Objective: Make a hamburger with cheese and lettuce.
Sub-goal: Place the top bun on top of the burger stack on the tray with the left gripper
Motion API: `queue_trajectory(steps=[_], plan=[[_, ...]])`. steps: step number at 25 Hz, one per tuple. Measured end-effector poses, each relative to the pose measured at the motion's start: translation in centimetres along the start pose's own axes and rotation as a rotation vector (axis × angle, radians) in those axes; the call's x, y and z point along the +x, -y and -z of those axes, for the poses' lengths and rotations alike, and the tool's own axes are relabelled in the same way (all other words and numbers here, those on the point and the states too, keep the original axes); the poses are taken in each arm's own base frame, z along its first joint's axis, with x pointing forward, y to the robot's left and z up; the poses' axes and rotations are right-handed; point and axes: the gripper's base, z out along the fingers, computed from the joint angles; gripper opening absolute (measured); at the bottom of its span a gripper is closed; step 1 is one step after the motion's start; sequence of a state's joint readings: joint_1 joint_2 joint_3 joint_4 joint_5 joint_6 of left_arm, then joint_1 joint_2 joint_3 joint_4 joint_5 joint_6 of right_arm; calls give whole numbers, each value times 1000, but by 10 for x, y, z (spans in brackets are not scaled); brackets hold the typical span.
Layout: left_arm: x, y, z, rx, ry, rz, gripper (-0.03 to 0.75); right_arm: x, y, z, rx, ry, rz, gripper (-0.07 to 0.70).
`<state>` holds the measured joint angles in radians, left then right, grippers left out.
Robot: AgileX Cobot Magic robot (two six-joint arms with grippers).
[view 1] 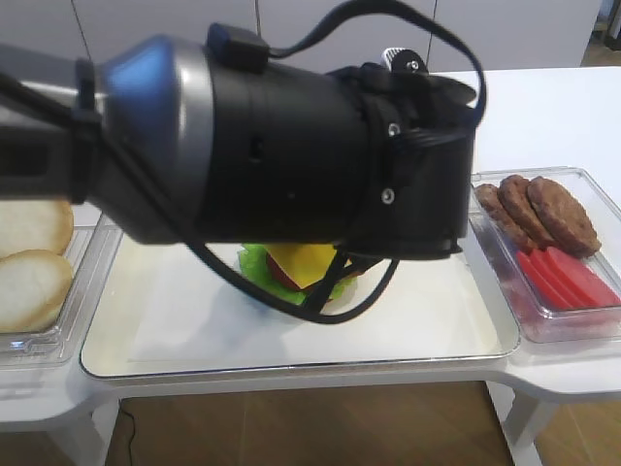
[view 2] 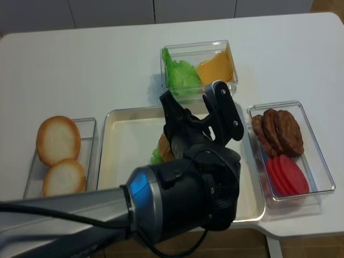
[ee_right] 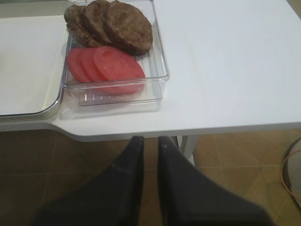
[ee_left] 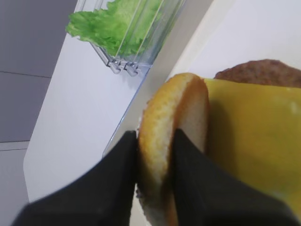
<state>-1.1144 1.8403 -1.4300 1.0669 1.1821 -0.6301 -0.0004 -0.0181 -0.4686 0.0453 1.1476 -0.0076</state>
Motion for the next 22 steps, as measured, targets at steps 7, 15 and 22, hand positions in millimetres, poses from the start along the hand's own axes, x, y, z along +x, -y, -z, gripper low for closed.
queue_trajectory(steps=[7,15,22], plan=[[-1,0,0,0,1,4,154,0,0,0,0,0,2,83],[-1,0,0,0,1,4,154,0,0,0,0,0,2,83],[-1,0,0,0,1,5,172,0,0,0,0,0,2,83]])
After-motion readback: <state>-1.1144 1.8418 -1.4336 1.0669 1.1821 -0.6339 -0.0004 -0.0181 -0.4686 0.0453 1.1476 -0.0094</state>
